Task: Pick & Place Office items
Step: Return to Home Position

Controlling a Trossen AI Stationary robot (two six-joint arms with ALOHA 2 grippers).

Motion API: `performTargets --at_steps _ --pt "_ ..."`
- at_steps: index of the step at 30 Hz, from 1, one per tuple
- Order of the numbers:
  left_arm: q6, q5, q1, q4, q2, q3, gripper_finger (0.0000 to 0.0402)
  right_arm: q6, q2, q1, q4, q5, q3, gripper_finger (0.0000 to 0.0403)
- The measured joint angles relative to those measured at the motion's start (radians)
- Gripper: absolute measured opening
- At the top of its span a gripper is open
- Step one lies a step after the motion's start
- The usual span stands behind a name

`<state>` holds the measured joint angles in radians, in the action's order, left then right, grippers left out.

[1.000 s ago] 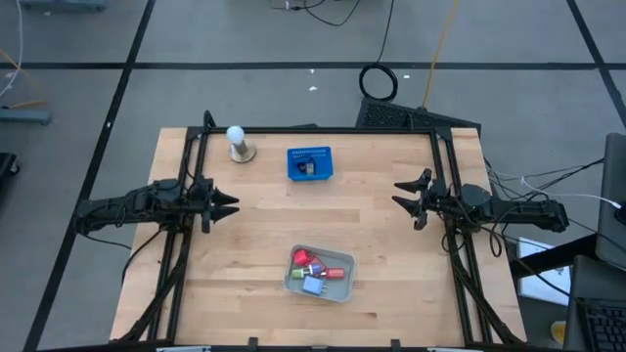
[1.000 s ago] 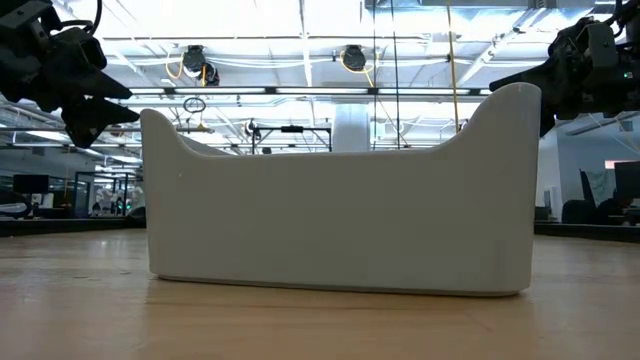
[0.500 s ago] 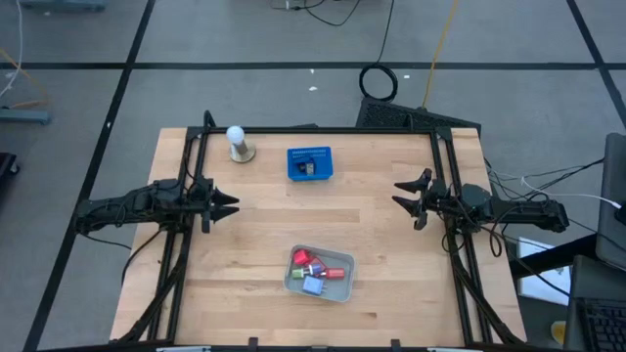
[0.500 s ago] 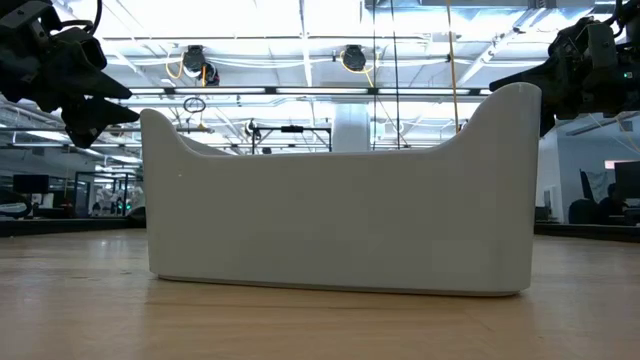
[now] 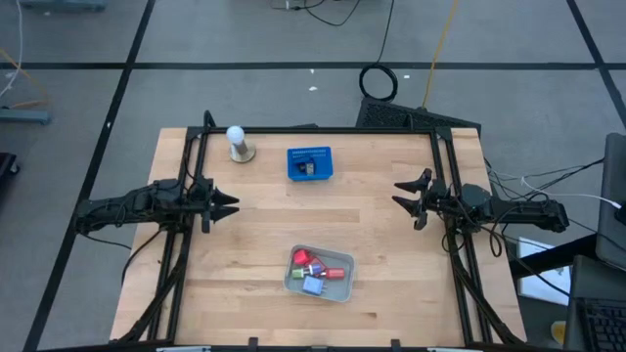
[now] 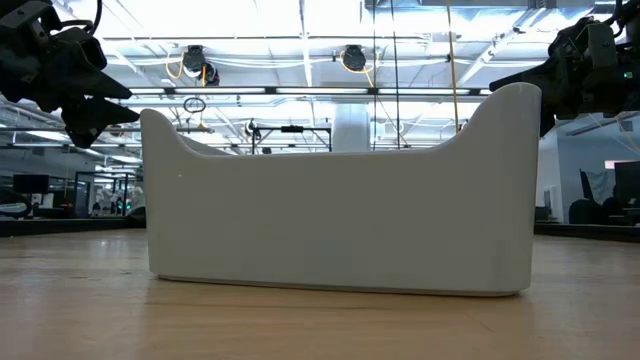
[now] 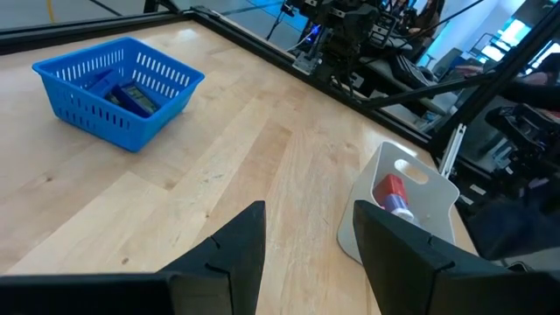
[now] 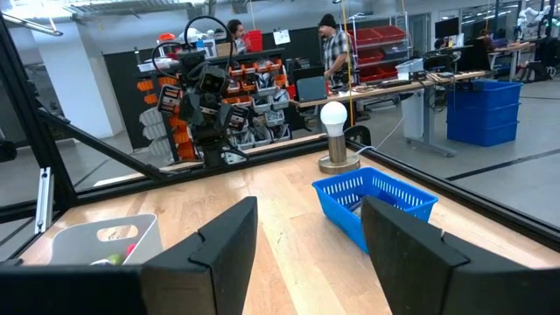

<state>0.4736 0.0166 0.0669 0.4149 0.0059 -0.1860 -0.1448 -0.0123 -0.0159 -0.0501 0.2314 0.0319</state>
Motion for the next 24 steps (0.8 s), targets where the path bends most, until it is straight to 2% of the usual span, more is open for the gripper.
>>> performTargets --at_steps 24 --pt "-0.016 0.0 0.0 0.0 0.0 0.0 0.0172 0.0 0.0 0.0 0.0 0.0 0.0 0.0196"
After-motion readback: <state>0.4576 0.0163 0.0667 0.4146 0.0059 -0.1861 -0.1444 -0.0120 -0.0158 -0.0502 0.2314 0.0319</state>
